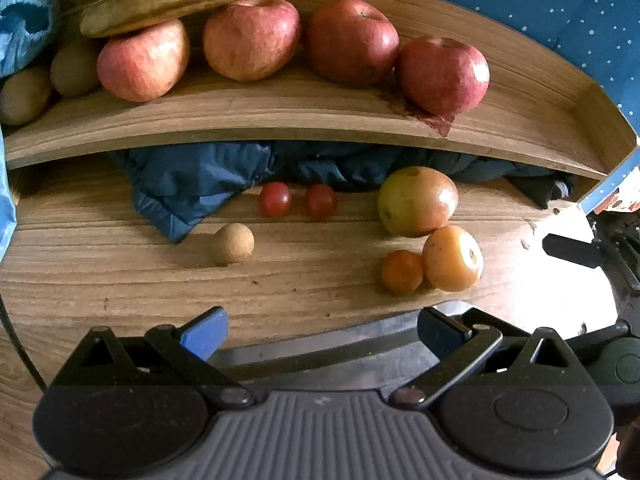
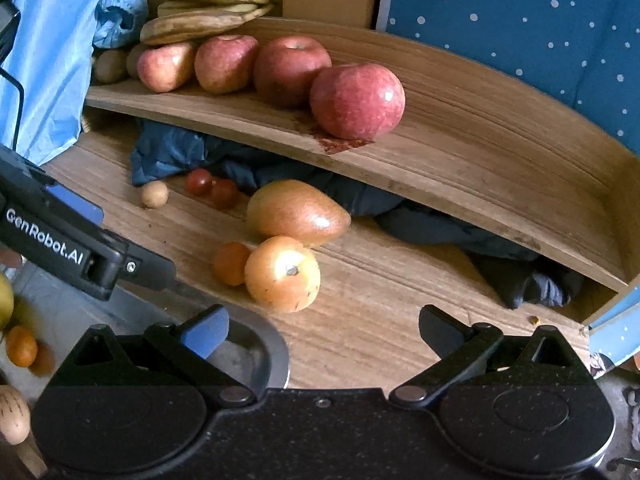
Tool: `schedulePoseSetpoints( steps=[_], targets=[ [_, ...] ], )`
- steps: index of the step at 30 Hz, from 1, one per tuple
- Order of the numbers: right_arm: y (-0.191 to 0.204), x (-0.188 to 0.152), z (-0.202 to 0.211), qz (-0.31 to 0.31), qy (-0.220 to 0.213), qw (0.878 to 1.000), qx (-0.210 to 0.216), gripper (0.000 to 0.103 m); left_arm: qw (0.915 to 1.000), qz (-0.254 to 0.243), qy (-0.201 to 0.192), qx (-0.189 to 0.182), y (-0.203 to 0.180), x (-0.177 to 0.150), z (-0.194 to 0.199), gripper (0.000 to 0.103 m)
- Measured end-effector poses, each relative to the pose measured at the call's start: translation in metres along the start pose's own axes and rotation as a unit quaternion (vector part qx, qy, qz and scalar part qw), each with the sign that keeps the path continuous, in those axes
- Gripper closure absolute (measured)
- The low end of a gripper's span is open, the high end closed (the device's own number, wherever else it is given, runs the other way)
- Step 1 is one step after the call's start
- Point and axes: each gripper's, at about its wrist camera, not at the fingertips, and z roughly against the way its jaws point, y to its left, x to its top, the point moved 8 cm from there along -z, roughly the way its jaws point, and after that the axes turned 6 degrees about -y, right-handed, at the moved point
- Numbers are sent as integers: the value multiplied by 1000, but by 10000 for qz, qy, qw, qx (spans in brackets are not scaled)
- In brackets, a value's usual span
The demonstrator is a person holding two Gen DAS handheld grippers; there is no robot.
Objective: Organize fruits
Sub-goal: 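Grasp the small tangerine with the left tool while the right tool grasps the round orange fruit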
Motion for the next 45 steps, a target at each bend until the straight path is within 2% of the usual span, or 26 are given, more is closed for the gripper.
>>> schedulePoseSetpoints(
  steps=[12, 15, 19, 20, 32, 35, 45],
  targets=[
    [5, 8, -27, 229, 37, 9985, 489, 21, 9997, 199, 59, 126, 3, 5, -9, 0],
    [7, 9, -30, 238, 37, 9976, 654, 28, 9997, 218, 81, 107, 2, 5, -12, 0],
    [12, 10, -31, 262, 23, 9963, 823, 52, 9997, 214, 98, 71, -1, 5, -15, 0],
    [12, 10, -31, 276, 32, 9961, 835, 55, 9997, 209, 98, 58, -2, 5, -16, 0],
    [-14, -4, -19, 105, 124, 9982, 585, 55, 9998, 34, 33, -179, -28, 11, -30, 2],
    [-17, -6, -17, 60, 135, 9983, 567, 55, 9998, -26, -26, -219, -35, 13, -34, 8],
    [-18, -7, -16, -20, 113, 9982, 590, 54, 9990, -117, -102, -424, -52, 14, -41, 36]
  ],
)
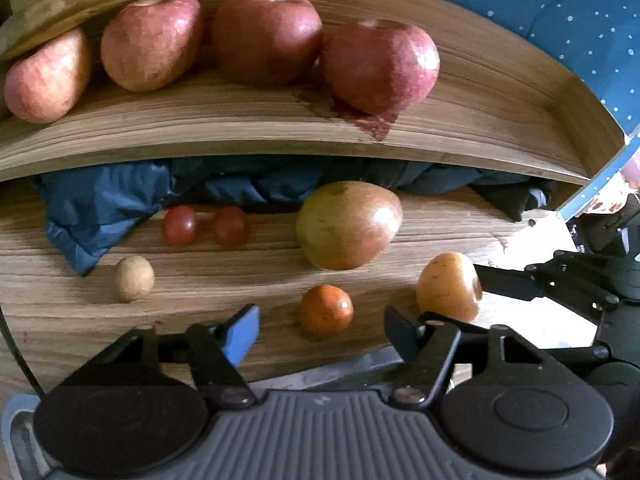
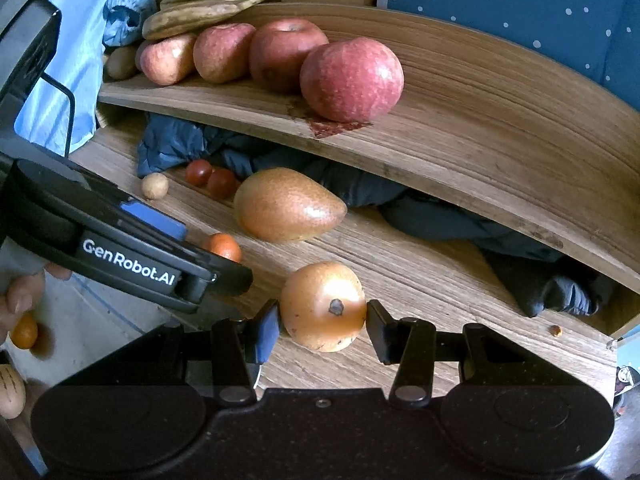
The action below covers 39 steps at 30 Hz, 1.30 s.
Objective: Organize fruits
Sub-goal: 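Grasp the small tangerine with the left tool while the right tool grasps the round orange fruit, then carry the tangerine and round orange fruit onto the tray and open both tools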
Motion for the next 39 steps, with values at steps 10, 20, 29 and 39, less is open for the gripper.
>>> schedulePoseSetpoints(
  steps=[10, 20, 29, 39],
  targets=[
    [0, 0, -6, -70, 62, 9999, 74, 54, 9999, 41, -26, -88, 1, 1, -3, 63],
    [1, 1, -13, -58, 31, 9998, 209, 54, 9999, 84, -28, -87, 9, -3, 6, 71],
    [2, 2, -14, -149, -140, 9994, 267, 55, 9999, 152, -63, -52, 14, -7, 19, 71],
    [18, 2, 6, -288, -490, 9978, 331, 55, 9997, 148, -192, -23, 25, -8, 43, 71]
  ],
)
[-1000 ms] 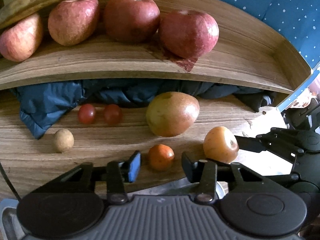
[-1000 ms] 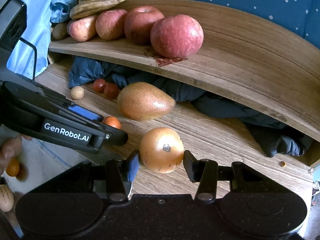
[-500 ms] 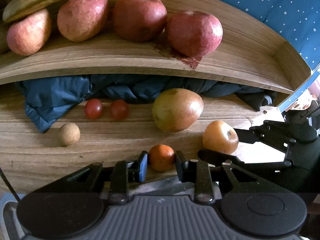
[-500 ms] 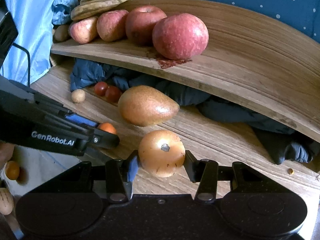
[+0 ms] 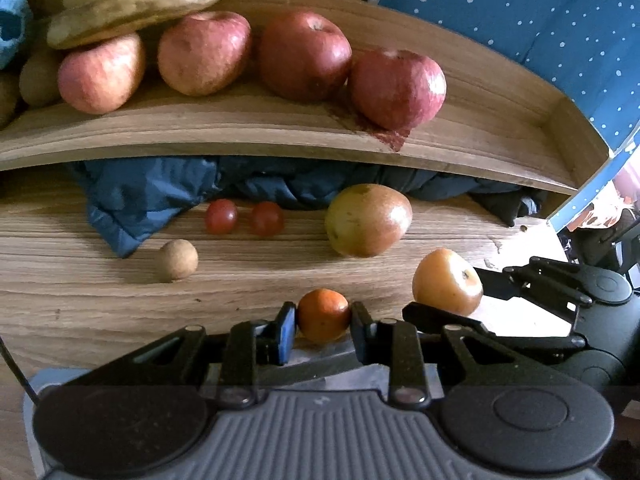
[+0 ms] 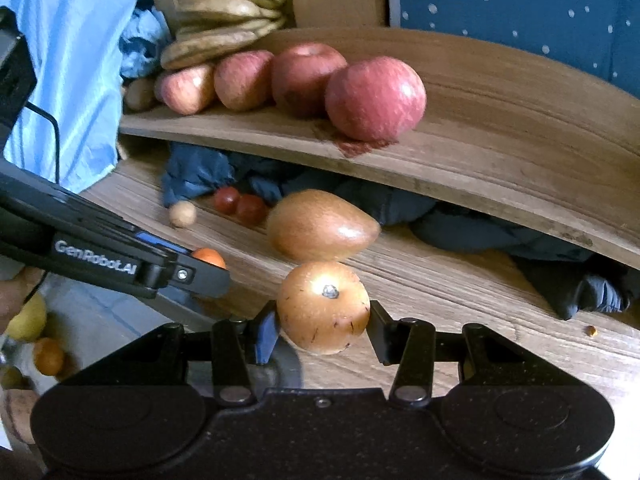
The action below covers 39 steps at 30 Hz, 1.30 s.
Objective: Organize fruits
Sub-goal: 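Carry the tangerine and round orange fruit onto the tray and open both tools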
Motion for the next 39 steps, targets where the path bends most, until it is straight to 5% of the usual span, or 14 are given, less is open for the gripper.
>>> schedulePoseSetpoints(
  steps=[18, 39],
  targets=[
    [67, 4, 50, -95, -362, 9992, -111, 55, 9995, -243, -175, -72, 36, -14, 62, 71],
    [141, -56, 82, -272, 15, 9983, -525, 55, 9914, -1076, 374, -645, 37, -62, 78, 71]
  ],
)
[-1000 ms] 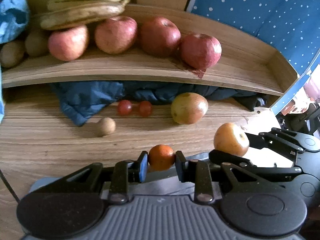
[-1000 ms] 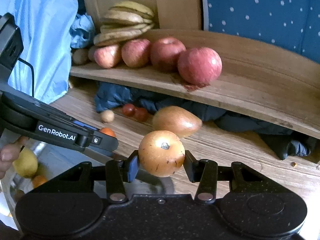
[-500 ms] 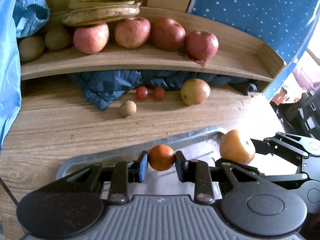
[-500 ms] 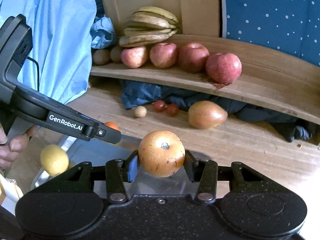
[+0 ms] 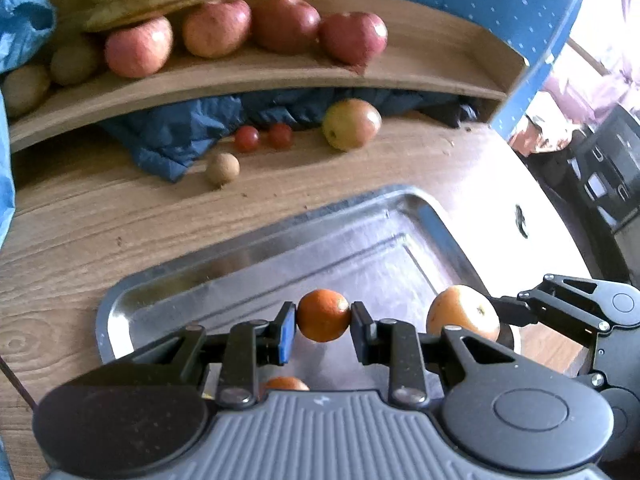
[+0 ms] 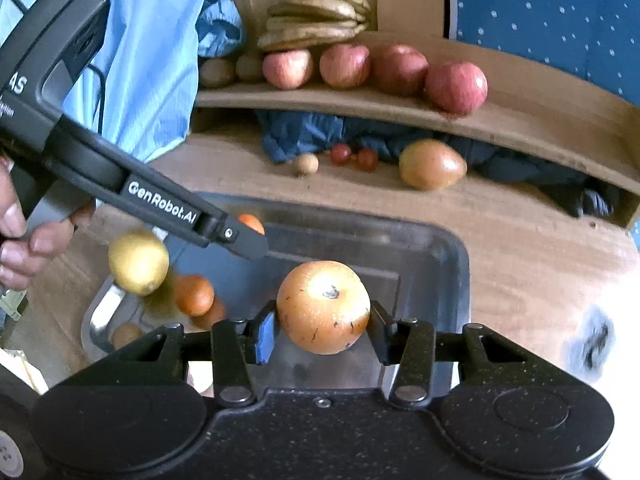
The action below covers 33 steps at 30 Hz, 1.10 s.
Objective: Organize fruits
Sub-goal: 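Carry the tangerine and round orange fruit onto the tray and open both tools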
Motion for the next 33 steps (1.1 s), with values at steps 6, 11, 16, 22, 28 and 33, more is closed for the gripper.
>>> schedulePoseSetpoints(
  steps=[6, 11, 16, 22, 28, 33],
  targets=[
    [11, -18, 5, -115, 100, 9998, -154, 55, 9995, -246, 168, -141, -6, -14, -1, 71],
    [19, -29, 8, -188, 137, 9994, -254, 55, 9985, -432, 291, -193, -9, -22, -1, 71],
    [26, -35, 8, -176, 140, 9991, -348, 55, 9974, -598, 339, -235, -10, -24, -2, 71],
    [32, -39, 5, -213, 142, 9988, -429, 55, 9958, -766, 404, -293, -11, -27, -4, 71],
    [34, -41, 3, -243, 194, 9985, -445, 55, 9941, -937, 455, -301, -14, -29, -6, 71],
    [35, -42, 2, -175, 247, 9985, -460, 55, 9926, -1066, 508, -292, -16, -29, -6, 71]
  ],
)
